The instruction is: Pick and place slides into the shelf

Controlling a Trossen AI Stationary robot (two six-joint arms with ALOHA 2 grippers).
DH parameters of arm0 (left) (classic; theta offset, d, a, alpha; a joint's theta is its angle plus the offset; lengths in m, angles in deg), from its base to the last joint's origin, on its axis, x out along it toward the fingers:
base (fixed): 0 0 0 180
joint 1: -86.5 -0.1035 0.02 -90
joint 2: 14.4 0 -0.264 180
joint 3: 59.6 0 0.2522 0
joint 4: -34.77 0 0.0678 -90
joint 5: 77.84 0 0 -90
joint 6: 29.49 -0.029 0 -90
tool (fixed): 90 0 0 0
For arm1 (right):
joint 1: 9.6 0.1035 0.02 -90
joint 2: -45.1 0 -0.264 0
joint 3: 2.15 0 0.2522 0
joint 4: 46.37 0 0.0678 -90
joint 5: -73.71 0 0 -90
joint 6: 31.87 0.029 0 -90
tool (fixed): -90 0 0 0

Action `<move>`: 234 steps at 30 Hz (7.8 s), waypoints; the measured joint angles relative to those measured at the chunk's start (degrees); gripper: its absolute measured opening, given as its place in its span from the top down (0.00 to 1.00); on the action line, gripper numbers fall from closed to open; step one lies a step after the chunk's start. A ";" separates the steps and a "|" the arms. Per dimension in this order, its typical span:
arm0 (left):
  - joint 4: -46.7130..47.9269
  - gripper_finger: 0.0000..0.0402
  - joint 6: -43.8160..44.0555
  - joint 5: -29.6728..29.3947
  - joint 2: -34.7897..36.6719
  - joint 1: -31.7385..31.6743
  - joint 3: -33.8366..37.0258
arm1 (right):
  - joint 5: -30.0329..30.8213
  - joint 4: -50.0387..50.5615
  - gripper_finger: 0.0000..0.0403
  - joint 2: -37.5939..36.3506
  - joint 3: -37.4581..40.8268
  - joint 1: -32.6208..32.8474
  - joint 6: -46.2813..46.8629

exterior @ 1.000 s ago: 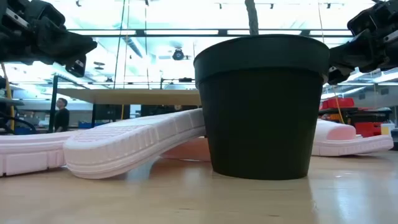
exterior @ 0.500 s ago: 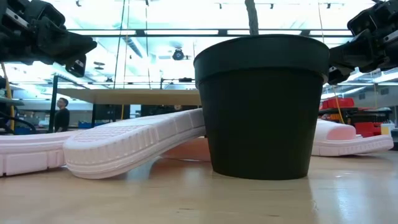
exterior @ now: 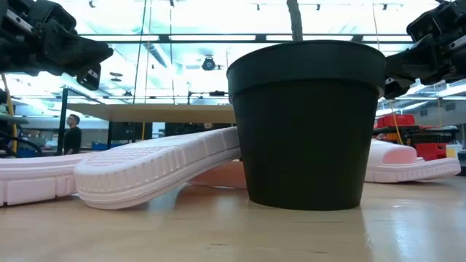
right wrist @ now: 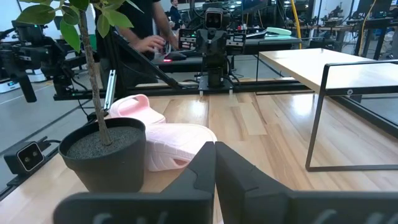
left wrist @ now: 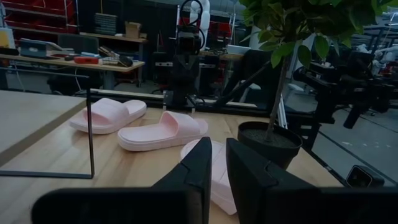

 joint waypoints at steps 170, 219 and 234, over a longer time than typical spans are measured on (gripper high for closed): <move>-4.20 0.88 -19.75 -0.07 -0.02 0.00 0.01 | 6.46 -1.61 0.97 0.02 0.02 -0.04 -0.70; -21.95 0.75 14.61 -23.52 -14.29 -0.02 -12.59 | 38.12 6.49 0.97 19.74 -35.55 -0.03 24.06; -9.61 0.74 9.82 -23.50 -26.88 -0.37 -31.33 | 42.02 28.47 0.91 24.89 -50.88 -0.04 30.12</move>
